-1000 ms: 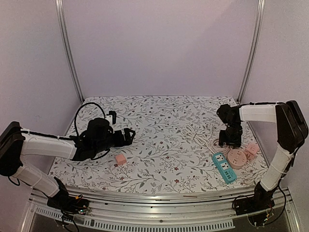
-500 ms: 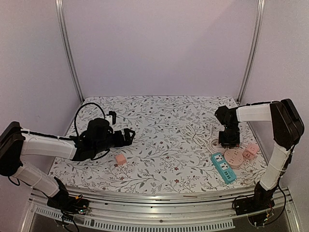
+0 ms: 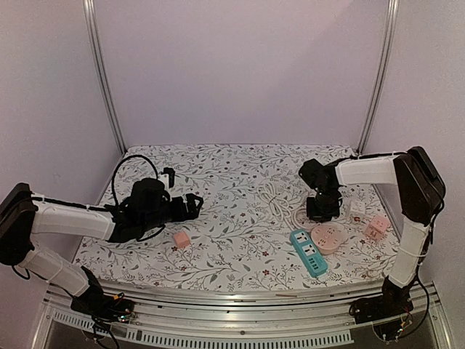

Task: Insert the plug

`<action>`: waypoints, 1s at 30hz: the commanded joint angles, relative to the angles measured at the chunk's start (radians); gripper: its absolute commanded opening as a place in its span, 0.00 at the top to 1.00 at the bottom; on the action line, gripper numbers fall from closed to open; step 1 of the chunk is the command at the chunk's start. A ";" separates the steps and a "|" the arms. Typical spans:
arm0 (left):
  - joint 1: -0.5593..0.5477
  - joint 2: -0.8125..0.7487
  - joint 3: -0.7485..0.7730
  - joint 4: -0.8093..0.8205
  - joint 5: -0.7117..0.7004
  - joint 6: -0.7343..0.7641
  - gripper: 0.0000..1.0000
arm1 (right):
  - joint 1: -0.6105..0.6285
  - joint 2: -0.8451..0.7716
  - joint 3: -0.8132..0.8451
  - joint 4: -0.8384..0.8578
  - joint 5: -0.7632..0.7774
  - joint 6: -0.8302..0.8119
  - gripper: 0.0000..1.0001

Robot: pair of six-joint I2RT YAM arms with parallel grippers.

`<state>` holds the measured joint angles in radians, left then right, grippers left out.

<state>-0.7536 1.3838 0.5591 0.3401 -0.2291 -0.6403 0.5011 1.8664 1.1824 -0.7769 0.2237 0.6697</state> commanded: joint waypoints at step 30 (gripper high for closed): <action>-0.009 -0.039 -0.027 0.016 -0.024 0.004 0.01 | 0.273 0.231 0.374 -0.123 0.124 0.149 0.54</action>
<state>-0.7536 1.3529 0.5430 0.3397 -0.2512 -0.6399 0.7776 2.1410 1.5871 -0.8440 0.3141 0.8055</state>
